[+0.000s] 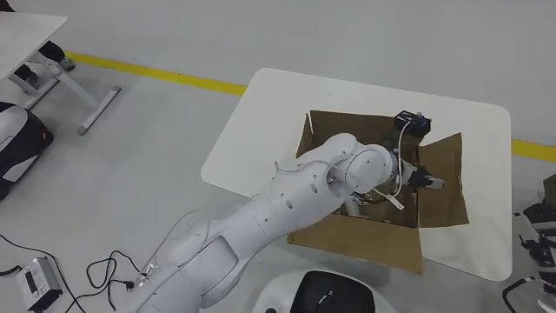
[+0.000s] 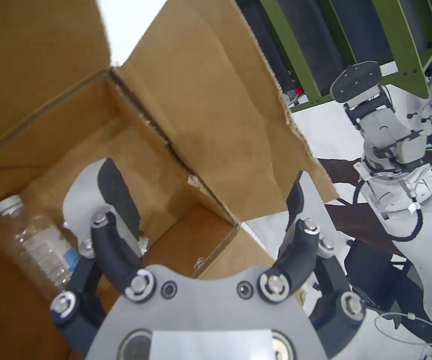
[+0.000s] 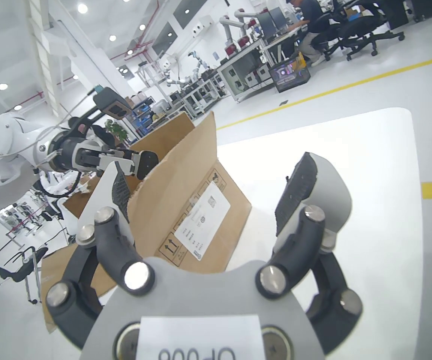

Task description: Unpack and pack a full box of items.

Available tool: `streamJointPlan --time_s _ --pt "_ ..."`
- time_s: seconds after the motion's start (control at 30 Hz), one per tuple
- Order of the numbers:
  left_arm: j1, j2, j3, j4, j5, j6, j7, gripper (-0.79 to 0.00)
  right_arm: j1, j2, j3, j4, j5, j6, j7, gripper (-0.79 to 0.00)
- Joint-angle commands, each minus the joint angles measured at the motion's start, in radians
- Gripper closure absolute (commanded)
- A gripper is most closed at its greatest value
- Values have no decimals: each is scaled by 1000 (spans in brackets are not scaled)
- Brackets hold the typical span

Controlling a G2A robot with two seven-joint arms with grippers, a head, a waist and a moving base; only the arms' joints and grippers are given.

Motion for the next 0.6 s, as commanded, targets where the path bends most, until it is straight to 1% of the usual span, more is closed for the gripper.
streamJointPlan --time_s 0.0,0.07,0.13,0.2,0.3,0.4,0.43,0.5,0.53,0.57 --pt "58 25 -60 -87 47 13 -51 -785 3 1 -3 -17 26 -23 24 -785" --pt "101 46 -110 -146 92 26 -97 -785 15 4 -8 -34 46 -34 64 -785" --pt "136 60 -160 -182 100 45 -136 -785 32 7 -12 -53 33 -22 106 -785" --pt "162 69 -195 -202 111 51 -145 -785 47 8 -29 -69 40 -16 154 -785" --pt "182 77 -218 -217 130 61 -162 -785 75 11 -49 -98 16 35 236 -785" --pt "189 83 -223 -228 167 70 -175 -785 98 13 -84 -133 -36 98 319 -785" --pt "192 84 -225 -231 172 73 -178 -785 104 13 -96 -140 -60 127 343 -767" --pt "192 84 -225 -231 172 73 -178 -785 113 11 -115 -152 -114 197 367 -693" --pt "192 84 -225 -231 172 73 -178 -785 114 10 -126 -157 -127 220 367 -680" --pt "192 84 -225 -231 172 73 -178 -785 114 9 -136 -155 -133 235 369 -606"
